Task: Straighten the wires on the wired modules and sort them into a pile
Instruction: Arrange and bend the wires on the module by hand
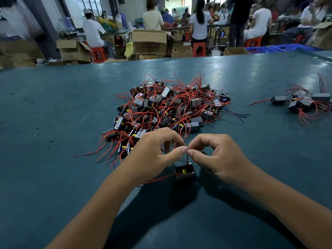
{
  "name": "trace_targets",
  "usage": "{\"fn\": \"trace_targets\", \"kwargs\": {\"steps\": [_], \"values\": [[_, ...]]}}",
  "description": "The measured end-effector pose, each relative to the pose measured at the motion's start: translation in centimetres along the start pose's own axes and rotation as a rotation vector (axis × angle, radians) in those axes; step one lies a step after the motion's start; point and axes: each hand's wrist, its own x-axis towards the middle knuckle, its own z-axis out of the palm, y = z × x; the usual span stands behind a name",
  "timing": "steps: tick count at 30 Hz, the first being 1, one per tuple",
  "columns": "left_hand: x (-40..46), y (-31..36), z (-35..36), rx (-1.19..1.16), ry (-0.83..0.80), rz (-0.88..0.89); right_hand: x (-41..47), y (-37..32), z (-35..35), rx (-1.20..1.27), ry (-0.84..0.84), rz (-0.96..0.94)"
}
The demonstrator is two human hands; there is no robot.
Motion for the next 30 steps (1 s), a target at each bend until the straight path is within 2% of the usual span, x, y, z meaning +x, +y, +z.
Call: {"fn": "trace_targets", "kwargs": {"steps": [4, 10, 12, 14, 16, 18, 20, 23, 26, 30], "values": [[0.0, -0.3, 0.2, 0.03, -0.057, -0.001, -0.2, -0.3, -0.1, -0.072, -0.038, -0.066], [-0.1, -0.2, 0.5, -0.152, -0.161, -0.158, -0.1, -0.5, -0.2, -0.139, -0.027, -0.102], [0.0, 0.0, 0.6, -0.238, -0.152, -0.255, -0.2, -0.7, -0.1, -0.212, -0.014, -0.127], [0.1, 0.2, 0.8, -0.391, -0.138, -0.424, -0.2, -1.0, 0.0, -0.33, -0.008, -0.2], [0.0, 0.3, 1.1, -0.621, -0.184, -0.623, -0.2, -1.3, 0.2, -0.461, -0.015, -0.31], [-0.1, 0.3, 1.2, -0.752, -0.221, -0.706, -0.1, -1.3, 0.1, -0.472, -0.015, -0.346], [0.0, -0.1, 1.0, -0.723, -0.182, -0.641, -0.1, -1.1, -0.2, -0.408, -0.013, -0.293], [0.1, -0.5, 0.1, -0.448, -0.052, -0.317, -0.1, -0.8, -0.6, -0.323, -0.02, -0.221], [0.1, -0.7, -0.6, -0.189, -0.053, -0.04, 0.0, -0.7, -0.9, -0.25, -0.019, -0.197], [0.2, -0.8, -0.4, -0.106, -0.034, 0.09, 0.0, -0.7, -1.0, -0.223, -0.035, -0.211]]}}
